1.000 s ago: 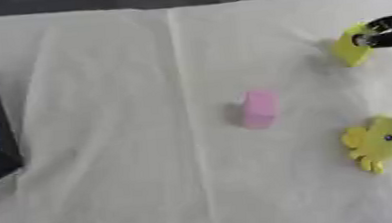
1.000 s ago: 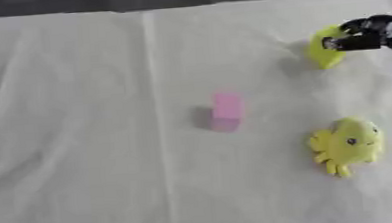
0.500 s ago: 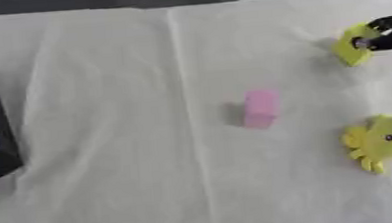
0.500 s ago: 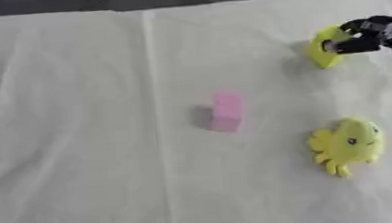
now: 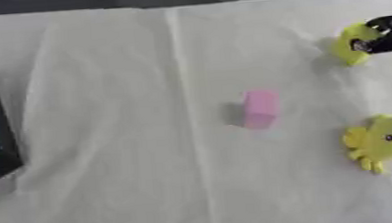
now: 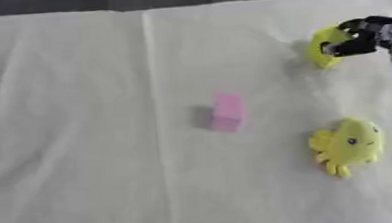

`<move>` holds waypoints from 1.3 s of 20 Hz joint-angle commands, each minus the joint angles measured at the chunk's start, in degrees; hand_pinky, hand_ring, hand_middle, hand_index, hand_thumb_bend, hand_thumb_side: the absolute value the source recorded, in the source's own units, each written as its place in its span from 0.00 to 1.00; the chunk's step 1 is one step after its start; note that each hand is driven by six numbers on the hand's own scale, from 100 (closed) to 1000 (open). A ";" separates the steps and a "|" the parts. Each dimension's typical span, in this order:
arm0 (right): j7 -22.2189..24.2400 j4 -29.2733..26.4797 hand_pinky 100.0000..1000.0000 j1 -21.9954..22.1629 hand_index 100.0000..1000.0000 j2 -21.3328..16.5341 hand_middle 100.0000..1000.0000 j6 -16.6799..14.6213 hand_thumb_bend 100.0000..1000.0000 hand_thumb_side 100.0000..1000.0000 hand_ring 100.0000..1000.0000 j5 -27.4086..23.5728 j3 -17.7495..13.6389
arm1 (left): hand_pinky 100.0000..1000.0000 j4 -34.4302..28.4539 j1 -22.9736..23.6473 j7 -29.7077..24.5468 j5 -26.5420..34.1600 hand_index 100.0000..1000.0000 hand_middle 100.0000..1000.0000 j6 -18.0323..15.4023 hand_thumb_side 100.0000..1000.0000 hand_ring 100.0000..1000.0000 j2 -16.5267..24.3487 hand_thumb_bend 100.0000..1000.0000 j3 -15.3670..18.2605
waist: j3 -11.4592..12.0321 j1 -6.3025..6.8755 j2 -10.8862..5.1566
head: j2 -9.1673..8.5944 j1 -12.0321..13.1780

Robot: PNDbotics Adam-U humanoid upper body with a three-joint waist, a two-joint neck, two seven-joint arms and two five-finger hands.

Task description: Pick up the objects with one hand, pass them to the other hand, and then place them into the box on the other side of the table.

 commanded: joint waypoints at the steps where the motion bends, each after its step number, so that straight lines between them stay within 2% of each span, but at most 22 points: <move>1: -0.57 -0.92 0.89 -0.15 0.90 -0.28 0.82 -0.14 0.09 0.46 0.76 -0.71 0.65 | 0.84 -1.20 -0.14 -0.08 -0.09 0.77 0.73 0.03 0.85 0.74 0.57 0.04 0.19 | 0.21 0.09 -0.76 | -0.69 -0.27; 3: -0.90 -1.05 0.88 -0.06 0.89 -0.03 0.81 -0.19 0.08 0.44 0.73 -0.92 0.83 | 0.84 -1.19 -0.09 -0.12 -0.10 0.77 0.73 0.05 0.85 0.74 0.50 0.04 0.18 | 0.22 0.07 -0.76 | -0.77 -0.28; 8: -1.44 -0.99 0.87 0.35 0.89 0.57 0.78 0.22 0.09 0.30 0.64 -2.16 1.02 | 0.84 -1.19 0.03 -0.16 -0.12 0.77 0.73 0.08 0.85 0.74 0.46 0.04 0.22 | 0.24 0.04 -0.79 | -0.84 -0.25; 15: -3.26 -0.99 0.85 0.81 0.87 1.05 0.77 1.21 0.09 0.24 0.56 -3.15 1.10 | 0.85 -1.21 0.08 -0.25 -0.11 0.77 0.72 0.14 0.85 0.74 0.41 0.04 0.19 | 0.23 0.06 -0.74 | -0.96 -0.26; 19: -6.52 -0.97 0.83 0.99 0.82 1.55 0.72 2.45 0.08 0.23 0.51 -3.87 0.88 | 0.85 -1.22 0.13 -0.26 -0.09 0.77 0.72 0.18 0.85 0.74 0.36 0.04 0.20 | 0.25 0.08 -0.67 | -0.94 -0.27; 21: -8.61 -1.28 0.82 1.10 0.80 1.66 0.70 2.88 0.10 0.20 0.48 -4.55 0.96 | 0.85 -1.20 0.17 -0.28 -0.08 0.77 0.72 0.21 0.85 0.74 0.33 0.04 0.18 | 0.24 0.08 -0.64 | -0.93 -0.27; 23: -11.17 -1.68 0.79 1.18 0.76 1.68 0.62 3.54 0.13 0.13 0.43 -5.18 1.04 | 0.85 -1.19 0.20 -0.31 -0.09 0.77 0.72 0.25 0.85 0.74 0.30 0.04 0.17 | 0.23 0.07 -0.63 | -0.92 -0.30; 26: -15.49 -2.42 0.78 1.33 0.71 1.74 0.55 4.45 0.14 0.09 0.38 -6.35 1.28 | 0.85 -1.20 0.19 -0.32 -0.08 0.77 0.72 0.28 0.85 0.74 0.26 0.04 0.19 | 0.24 0.06 -0.64 | -0.94 -0.31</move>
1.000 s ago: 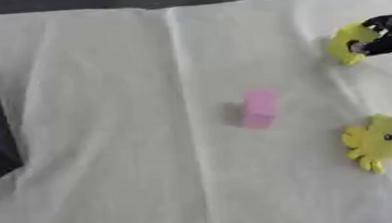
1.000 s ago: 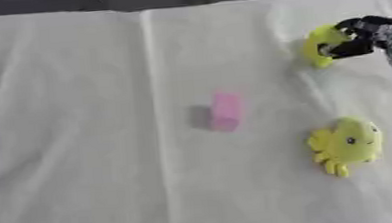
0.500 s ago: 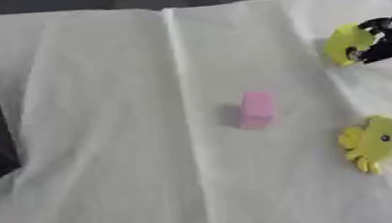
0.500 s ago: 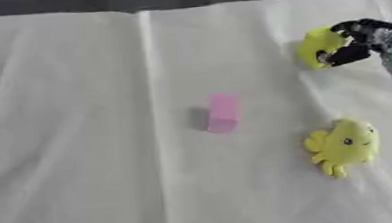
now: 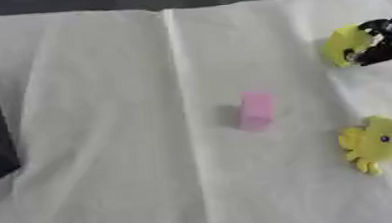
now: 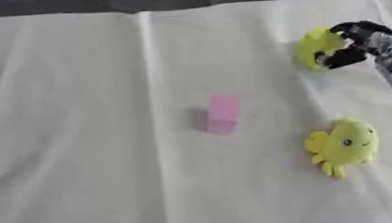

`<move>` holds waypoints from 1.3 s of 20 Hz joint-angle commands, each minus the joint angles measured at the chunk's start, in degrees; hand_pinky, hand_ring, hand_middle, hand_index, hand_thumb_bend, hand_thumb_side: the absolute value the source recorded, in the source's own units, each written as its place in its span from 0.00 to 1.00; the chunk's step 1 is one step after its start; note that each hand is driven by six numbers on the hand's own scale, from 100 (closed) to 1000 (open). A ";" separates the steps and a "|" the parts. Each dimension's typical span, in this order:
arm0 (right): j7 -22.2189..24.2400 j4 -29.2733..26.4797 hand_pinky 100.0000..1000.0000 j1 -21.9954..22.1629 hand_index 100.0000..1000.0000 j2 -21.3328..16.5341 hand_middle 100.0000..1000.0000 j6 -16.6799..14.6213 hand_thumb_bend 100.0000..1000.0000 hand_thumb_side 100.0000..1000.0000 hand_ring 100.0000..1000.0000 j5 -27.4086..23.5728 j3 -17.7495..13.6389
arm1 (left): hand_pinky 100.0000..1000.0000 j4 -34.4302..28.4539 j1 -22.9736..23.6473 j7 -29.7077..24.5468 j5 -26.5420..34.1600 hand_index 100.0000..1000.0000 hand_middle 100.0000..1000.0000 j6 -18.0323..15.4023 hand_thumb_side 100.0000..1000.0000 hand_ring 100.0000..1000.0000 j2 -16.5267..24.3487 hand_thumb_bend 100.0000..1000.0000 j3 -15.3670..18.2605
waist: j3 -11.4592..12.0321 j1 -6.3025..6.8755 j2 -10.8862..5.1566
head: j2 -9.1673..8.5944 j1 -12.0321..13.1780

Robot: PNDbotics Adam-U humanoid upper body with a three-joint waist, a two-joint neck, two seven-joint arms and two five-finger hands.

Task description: Pick up the objects with one hand, pass them to the other hand, and then place them into the box on the other side of the table.

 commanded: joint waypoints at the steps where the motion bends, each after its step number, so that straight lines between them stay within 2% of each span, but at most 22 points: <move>1: -4.23 -1.03 0.78 -0.07 0.69 -0.61 0.52 0.83 0.14 0.08 0.36 -1.41 0.56 | 0.85 -1.19 -0.17 -0.09 -0.08 0.77 0.72 0.07 0.85 0.74 0.75 0.04 0.18 | 0.13 0.20 -0.77 | -0.69 -0.18; 4: -7.53 -1.91 0.76 0.20 0.64 -0.68 0.47 1.01 0.15 0.00 0.31 -3.11 0.87 | 0.85 -1.17 -0.14 -0.20 -0.09 0.77 0.72 0.16 0.85 0.74 0.75 0.04 0.17 | 0.14 0.18 -0.78 | -0.70 -0.18; 10: -11.32 -3.60 0.75 0.55 0.61 -1.07 0.44 1.33 0.11 0.00 0.27 -6.66 1.38 | 0.85 -1.20 -0.12 -0.46 -0.15 0.77 0.71 0.29 0.85 0.74 0.76 0.04 0.15 | 0.08 0.11 -0.87 | -0.74 -0.08; 14: -12.32 -5.04 0.75 0.85 0.60 -1.61 0.43 1.38 0.08 0.00 0.27 -9.03 1.65 | 0.85 -1.21 -0.06 -0.43 -0.14 0.77 0.71 0.26 0.85 0.74 0.85 0.04 0.20 | 0.05 0.11 -1.08 | -0.67 0.14; 15: -12.37 -5.49 0.74 0.96 0.60 -1.85 0.43 1.39 0.05 0.00 0.26 -9.47 1.75 | 0.85 -1.22 -0.05 -0.41 -0.13 0.77 0.71 0.24 0.85 0.74 0.88 0.05 0.22 | 0.03 0.10 -1.15 | -0.67 0.21; 20: -12.41 -8.56 0.73 1.54 0.60 -3.16 0.43 1.54 0.03 0.00 0.26 -11.66 1.80 | 0.85 -1.18 0.06 -0.41 -0.10 0.77 0.71 0.21 0.85 0.74 1.04 0.04 0.21 | -0.20 0.08 -1.63 | -0.67 0.88; 26: -12.69 -15.72 0.73 3.55 0.60 -5.14 0.44 1.90 0.00 0.00 0.26 -14.30 1.45 | 0.85 -1.22 0.12 -0.42 -0.11 0.77 0.71 0.14 0.85 0.74 1.48 0.03 0.21 | -0.52 0.34 -2.19 | -1.02 2.59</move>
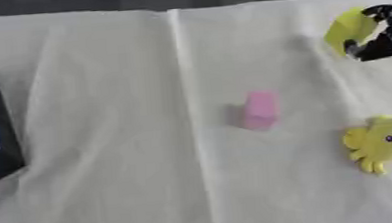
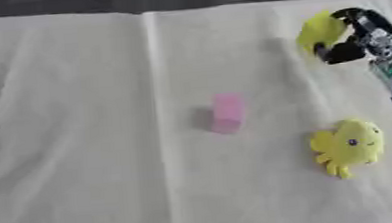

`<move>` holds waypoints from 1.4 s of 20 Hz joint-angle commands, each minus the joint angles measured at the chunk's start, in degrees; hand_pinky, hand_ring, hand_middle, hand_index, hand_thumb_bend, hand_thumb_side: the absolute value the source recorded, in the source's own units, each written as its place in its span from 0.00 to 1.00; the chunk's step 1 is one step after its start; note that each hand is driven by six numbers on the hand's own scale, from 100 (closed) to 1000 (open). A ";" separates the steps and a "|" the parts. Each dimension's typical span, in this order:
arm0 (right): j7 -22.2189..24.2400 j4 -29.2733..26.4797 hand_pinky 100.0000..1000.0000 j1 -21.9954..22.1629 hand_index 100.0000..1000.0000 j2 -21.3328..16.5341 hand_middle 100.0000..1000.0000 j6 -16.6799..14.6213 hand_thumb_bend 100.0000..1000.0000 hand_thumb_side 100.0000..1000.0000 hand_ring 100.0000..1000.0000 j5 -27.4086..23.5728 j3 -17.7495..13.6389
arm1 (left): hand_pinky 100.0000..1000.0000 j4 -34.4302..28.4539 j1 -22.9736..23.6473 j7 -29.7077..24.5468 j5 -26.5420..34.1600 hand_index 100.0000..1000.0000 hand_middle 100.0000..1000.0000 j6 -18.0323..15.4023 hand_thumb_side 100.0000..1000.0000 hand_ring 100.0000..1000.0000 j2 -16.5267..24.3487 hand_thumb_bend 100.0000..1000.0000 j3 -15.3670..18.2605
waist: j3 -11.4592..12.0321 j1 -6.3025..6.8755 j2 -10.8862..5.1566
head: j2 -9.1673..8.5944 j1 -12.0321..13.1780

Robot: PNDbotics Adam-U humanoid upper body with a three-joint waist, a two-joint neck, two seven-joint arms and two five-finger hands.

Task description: Pick up the objects with one hand, pass them to the other hand, and then place them into the box on the other side of the table.

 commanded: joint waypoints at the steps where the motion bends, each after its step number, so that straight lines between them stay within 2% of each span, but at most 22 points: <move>1: -0.39 -5.77 0.72 0.73 0.61 -3.63 0.44 0.19 0.00 0.00 0.25 -1.89 -0.87 | 0.85 -1.24 -0.30 -0.04 -0.11 0.77 0.72 -0.20 0.84 0.74 1.64 0.03 0.16 | -0.21 0.32 -2.03 | -0.85 1.22; 6: -2.07 -16.50 0.72 4.88 0.61 -3.39 0.44 0.91 0.00 0.00 0.25 -4.22 -1.71 | 0.85 -1.78 -1.46 -0.96 -0.30 0.77 0.72 -0.11 0.83 0.75 4.09 0.01 -0.90 | -0.49 1.22 -2.74 | -1.23 3.76; 10: -3.96 -25.41 0.72 8.23 0.60 -2.86 0.44 1.68 0.00 0.00 0.25 -1.98 -2.13 | 0.84 -2.42 -3.09 -2.14 -0.12 0.77 0.73 0.94 0.82 0.75 7.13 0.00 -2.38 | -0.78 1.90 -3.30 | -1.18 5.32; 13: -4.69 -32.40 0.72 10.38 0.60 -2.13 0.44 2.48 0.02 0.00 0.25 0.68 -1.75 | 0.84 -2.87 -4.75 -3.42 0.72 0.77 0.73 2.88 0.82 0.75 9.65 0.00 -3.99 | -0.97 2.34 -3.71 | -0.99 6.19; 17: -4.77 -41.11 0.72 12.28 0.59 -1.11 0.44 3.73 0.05 0.00 0.26 4.00 -0.84 | 0.83 -3.74 -7.66 -5.58 1.89 0.77 0.73 7.31 0.83 0.74 12.94 0.00 -6.82 | -1.10 2.72 -4.15 | -0.64 6.78; 21: -4.24 -43.36 0.72 12.43 0.59 0.09 0.44 2.88 0.06 0.00 0.25 6.49 0.51 | 0.83 -5.17 -10.27 -8.07 2.11 0.77 0.73 12.02 0.83 0.74 15.20 0.00 -9.32 | -1.12 2.94 -4.49 | -0.22 7.14; 25: -3.86 -43.49 0.72 11.71 0.58 2.30 0.43 -0.04 0.07 0.00 0.26 8.45 2.53 | 0.83 -5.61 -12.81 -10.12 2.69 0.77 0.73 14.75 0.84 0.74 16.42 0.00 -11.37 | -1.13 3.19 -4.77 | 0.08 7.54; 28: -4.15 -43.50 0.72 11.09 0.57 4.04 0.43 -3.34 0.12 0.00 0.26 11.49 4.37 | 0.83 -5.64 -14.12 -10.76 3.09 0.77 0.73 16.59 0.84 0.74 16.80 0.00 -12.33 | -1.06 3.35 -4.95 | 0.30 7.80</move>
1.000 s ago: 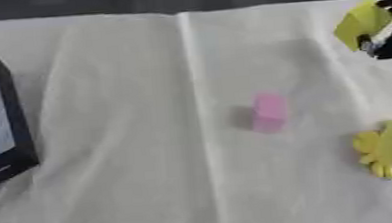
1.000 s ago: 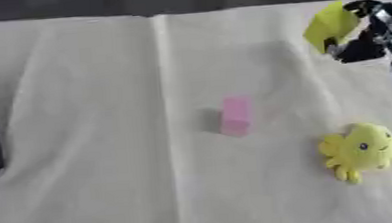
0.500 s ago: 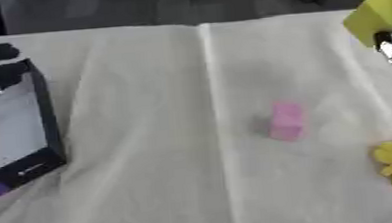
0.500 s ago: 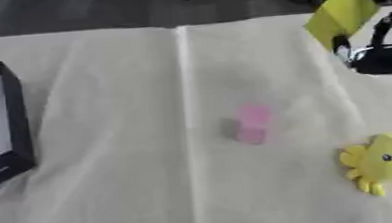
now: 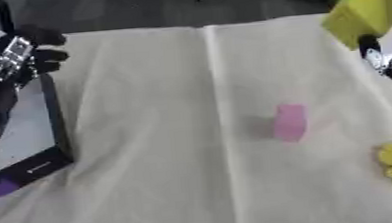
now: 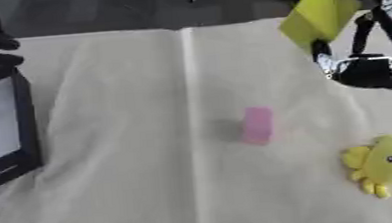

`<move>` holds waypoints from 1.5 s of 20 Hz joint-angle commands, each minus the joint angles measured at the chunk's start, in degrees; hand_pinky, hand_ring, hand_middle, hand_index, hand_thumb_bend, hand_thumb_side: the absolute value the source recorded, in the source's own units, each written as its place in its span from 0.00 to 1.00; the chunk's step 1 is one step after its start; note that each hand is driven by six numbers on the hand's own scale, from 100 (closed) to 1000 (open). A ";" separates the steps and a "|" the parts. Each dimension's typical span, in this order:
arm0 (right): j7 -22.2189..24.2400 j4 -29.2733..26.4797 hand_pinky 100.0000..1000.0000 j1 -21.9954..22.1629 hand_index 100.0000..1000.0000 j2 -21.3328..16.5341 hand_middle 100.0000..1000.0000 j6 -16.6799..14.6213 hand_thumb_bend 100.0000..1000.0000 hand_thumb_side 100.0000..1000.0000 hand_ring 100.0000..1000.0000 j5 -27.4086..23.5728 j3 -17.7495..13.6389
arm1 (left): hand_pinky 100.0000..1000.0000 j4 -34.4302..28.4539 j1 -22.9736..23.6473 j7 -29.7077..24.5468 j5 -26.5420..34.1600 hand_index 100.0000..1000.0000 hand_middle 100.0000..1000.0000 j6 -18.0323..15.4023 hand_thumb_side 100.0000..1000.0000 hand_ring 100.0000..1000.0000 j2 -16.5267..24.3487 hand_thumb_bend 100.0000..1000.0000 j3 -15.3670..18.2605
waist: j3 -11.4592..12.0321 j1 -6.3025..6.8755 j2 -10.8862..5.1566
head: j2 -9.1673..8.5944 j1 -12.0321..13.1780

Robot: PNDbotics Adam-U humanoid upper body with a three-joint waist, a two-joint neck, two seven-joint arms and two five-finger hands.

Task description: Pick up the objects with one hand, pass them to the other hand, and then place them into the box on the other side of the table.

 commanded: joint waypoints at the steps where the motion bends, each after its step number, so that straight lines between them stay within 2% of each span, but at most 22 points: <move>1: -0.27 -1.21 0.72 -1.26 0.57 0.67 0.43 -3.44 0.21 0.00 0.27 3.76 1.42 | 0.83 -1.07 -1.62 -0.60 0.68 0.77 0.73 2.00 0.84 0.74 2.31 0.00 -0.73 | 0.08 0.15 -1.70 | 0.26 0.35; 2: -0.40 -1.21 0.73 -1.43 0.57 1.11 0.43 -4.42 0.17 0.00 0.27 5.31 2.10 | 0.83 -1.07 -2.01 -0.69 0.88 0.77 0.73 2.51 0.84 0.74 2.45 0.00 -1.06 | 0.10 0.19 -1.76 | 0.33 0.36; 3: -0.54 -1.21 0.73 -1.62 0.57 1.50 0.43 -5.37 0.18 0.00 0.27 7.01 2.86 | 0.83 -1.07 -2.48 -0.90 1.03 0.77 0.73 2.83 0.84 0.74 2.56 0.00 -1.42 | 0.15 0.23 -1.82 | 0.38 0.34; 8: -2.22 -1.21 0.74 -2.89 0.55 3.18 0.42 -9.38 0.29 0.00 0.29 15.22 6.66 | 0.82 -1.07 -4.66 -2.61 1.13 0.77 0.73 3.30 0.84 0.74 2.93 0.00 -2.98 | 0.35 0.42 -2.03 | 0.63 0.01; 12: -3.86 -1.21 0.74 -4.29 0.54 4.68 0.42 -11.77 0.30 0.00 0.30 20.74 9.33 | 0.82 -1.07 -6.40 -4.76 0.76 0.78 0.73 3.79 0.84 0.74 3.06 0.00 -4.33 | 0.42 0.52 -2.19 | 0.76 -0.28; 16: -4.16 -1.21 0.75 -5.28 0.53 5.65 0.42 -13.65 0.30 0.00 0.31 24.36 11.68 | 0.83 -1.07 -8.51 -7.16 0.16 0.79 0.73 4.98 0.83 0.74 2.92 0.00 -5.96 | 0.61 0.50 -2.33 | 0.81 -0.17; 23: -7.11 -1.21 0.74 -6.48 0.52 6.92 0.41 -16.43 0.32 0.00 0.33 29.57 15.32 | 0.84 -1.07 -13.31 -14.42 -3.31 0.81 0.75 9.63 0.79 0.76 2.21 0.00 -11.35 | 0.92 0.50 -2.53 | 0.63 0.77; 30: -9.99 -1.21 0.74 -7.33 0.51 7.94 0.41 -19.39 0.33 0.00 0.35 34.70 18.22 | 0.85 -1.07 -16.63 -19.48 -7.64 0.81 0.77 11.57 0.75 0.78 1.41 0.00 -14.26 | 1.17 0.66 -2.62 | 1.01 1.20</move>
